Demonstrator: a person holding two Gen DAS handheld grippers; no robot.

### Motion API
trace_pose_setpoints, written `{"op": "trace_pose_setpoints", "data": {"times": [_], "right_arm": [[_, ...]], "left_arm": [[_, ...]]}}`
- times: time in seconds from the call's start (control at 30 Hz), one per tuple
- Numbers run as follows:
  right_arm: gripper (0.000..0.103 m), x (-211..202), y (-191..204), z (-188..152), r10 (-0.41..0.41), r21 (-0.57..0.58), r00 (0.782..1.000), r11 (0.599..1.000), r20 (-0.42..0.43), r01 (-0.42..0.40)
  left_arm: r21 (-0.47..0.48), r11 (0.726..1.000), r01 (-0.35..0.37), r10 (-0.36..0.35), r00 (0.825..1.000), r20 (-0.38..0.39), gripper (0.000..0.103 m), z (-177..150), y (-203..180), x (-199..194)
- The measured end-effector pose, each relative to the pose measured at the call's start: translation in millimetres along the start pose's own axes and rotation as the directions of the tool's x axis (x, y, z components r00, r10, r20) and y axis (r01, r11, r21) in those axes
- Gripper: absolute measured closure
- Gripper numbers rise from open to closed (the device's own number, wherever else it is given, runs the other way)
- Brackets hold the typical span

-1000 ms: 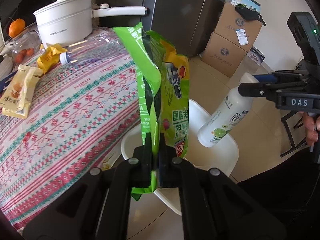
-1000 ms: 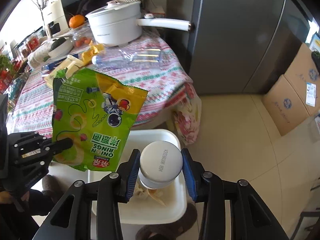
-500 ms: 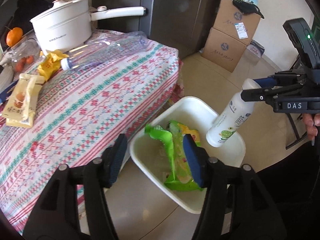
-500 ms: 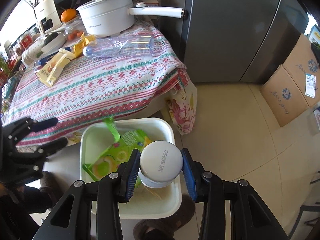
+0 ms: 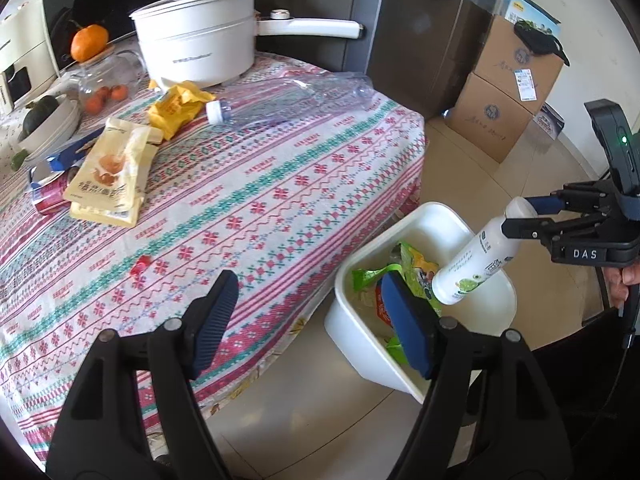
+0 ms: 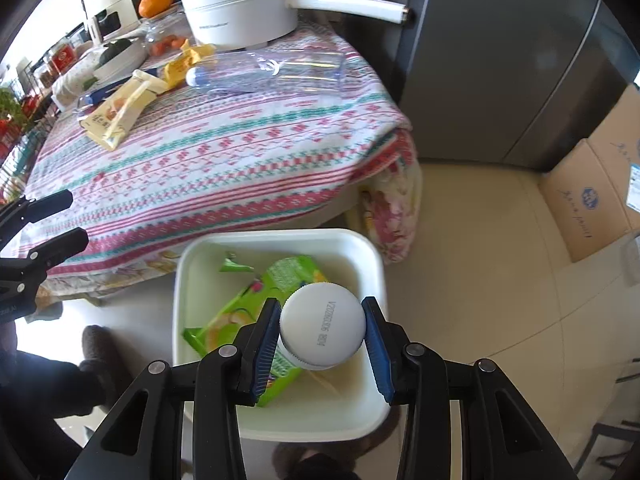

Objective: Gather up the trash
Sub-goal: 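Lower the white milk bottle into the bin and open the right tool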

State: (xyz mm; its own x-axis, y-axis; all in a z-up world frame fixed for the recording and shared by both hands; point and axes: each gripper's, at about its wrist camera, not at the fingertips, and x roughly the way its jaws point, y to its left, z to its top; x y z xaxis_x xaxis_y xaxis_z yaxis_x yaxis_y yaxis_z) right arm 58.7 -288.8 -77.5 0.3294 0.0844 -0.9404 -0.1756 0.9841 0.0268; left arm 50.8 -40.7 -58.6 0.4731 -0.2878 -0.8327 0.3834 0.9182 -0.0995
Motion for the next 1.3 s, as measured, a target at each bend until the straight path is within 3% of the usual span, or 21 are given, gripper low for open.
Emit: {"op": "trace_pose_setpoints", "data": {"times": [0.17, 0.47, 0.67, 0.77, 0.9, 1.3], "right_arm": [[0.061, 1, 16, 9, 0.034, -0.013, 0.999, 0.999, 0.004, -0.034], [0.061, -20, 57, 28, 0.096, -0.056, 0.989, 0.994, 0.11, -0.091], [0.061, -5, 82, 37, 0.078, -0.111, 0.994, 0.991, 0.075, -0.069], [0.06, 2, 86, 38, 0.074, -0.108, 0.996, 0.992, 0.046, -0.069], [0.038, -1, 81, 40, 0.084, -0.062, 0.995, 0.995, 0.062, -0.08], [0.032, -8, 78, 48, 0.118, -0.012, 0.992, 0.993, 0.053, -0.118]], "left_arm": [[-0.029, 1.0, -0.012, 0.012, 1.0, 0.004, 0.028, -2, 14, -5], [-0.044, 0.999, -0.03, 0.031, 0.999, 0.019, 0.028, -4, 31, -14], [-0.066, 0.997, -0.05, 0.051, 0.999, 0.009, 0.028, -7, 46, -17], [-0.084, 0.994, -0.066, 0.067, 0.998, 0.007, 0.021, -8, 56, -20], [-0.111, 0.99, -0.091, 0.092, 0.996, 0.001, 0.02, -8, 70, -23], [-0.207, 0.964, -0.166, 0.169, 0.986, 0.001, 0.012, -3, 122, -35]]}}
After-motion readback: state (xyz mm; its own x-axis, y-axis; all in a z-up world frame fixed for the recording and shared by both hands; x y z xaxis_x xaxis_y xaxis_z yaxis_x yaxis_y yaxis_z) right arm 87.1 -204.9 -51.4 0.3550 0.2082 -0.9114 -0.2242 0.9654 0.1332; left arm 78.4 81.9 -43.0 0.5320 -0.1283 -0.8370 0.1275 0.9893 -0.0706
